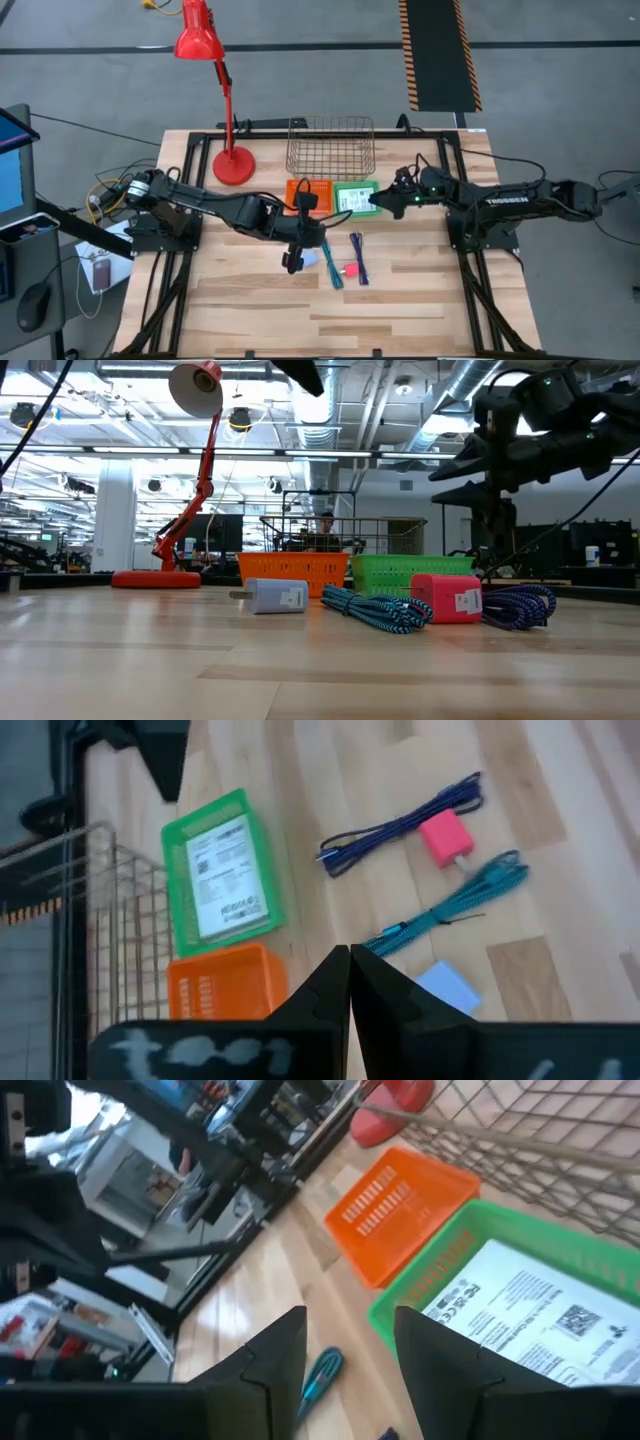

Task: Pick and place items into bin
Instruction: Put the purple charger cable into the wire basket

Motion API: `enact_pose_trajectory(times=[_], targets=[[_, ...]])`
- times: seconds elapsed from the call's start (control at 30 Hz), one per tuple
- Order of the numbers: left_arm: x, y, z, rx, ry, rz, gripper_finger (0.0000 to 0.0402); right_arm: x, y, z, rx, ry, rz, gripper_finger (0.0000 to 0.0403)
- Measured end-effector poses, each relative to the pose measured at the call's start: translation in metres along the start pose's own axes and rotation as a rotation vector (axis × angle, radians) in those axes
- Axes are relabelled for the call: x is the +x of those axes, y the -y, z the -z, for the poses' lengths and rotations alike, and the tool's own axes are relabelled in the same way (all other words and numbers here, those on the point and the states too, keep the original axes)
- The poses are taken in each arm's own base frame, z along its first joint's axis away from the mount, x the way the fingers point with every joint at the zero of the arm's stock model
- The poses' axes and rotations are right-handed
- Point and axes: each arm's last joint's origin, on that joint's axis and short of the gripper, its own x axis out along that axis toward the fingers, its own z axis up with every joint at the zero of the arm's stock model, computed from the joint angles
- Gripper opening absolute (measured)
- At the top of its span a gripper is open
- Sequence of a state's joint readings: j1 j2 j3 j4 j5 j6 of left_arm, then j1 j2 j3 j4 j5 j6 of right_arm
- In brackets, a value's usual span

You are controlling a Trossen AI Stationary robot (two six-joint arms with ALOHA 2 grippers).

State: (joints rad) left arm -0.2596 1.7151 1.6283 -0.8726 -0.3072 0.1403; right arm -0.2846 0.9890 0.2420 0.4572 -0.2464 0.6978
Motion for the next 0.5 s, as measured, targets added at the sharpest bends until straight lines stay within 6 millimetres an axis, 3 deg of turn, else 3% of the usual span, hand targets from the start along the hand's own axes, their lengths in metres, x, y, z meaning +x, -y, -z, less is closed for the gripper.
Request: enact_pose_trajectory(times=[0.2, 0.33, 0.5], targets=[[-0.007, 0.015, -0.001, 0.128, 0.04, 0.186, 0.0, 0.002, -0.006, 0.007, -0.039, -0.04, -0.03, 0.0148], [-0.01, 0.024, -0.001, 0.181, 0.037, 0.213, 0.0, 0.002, -0.009, 0.008, -0.057, -0.046, -0.043, 0.0148], [-0.023, 0.019, 0.007, 0.154, -0.004, 0.215, 0.0, 0.002, -0.012, 0.01, -0.066, -0.055, -0.057, 0.0148]])
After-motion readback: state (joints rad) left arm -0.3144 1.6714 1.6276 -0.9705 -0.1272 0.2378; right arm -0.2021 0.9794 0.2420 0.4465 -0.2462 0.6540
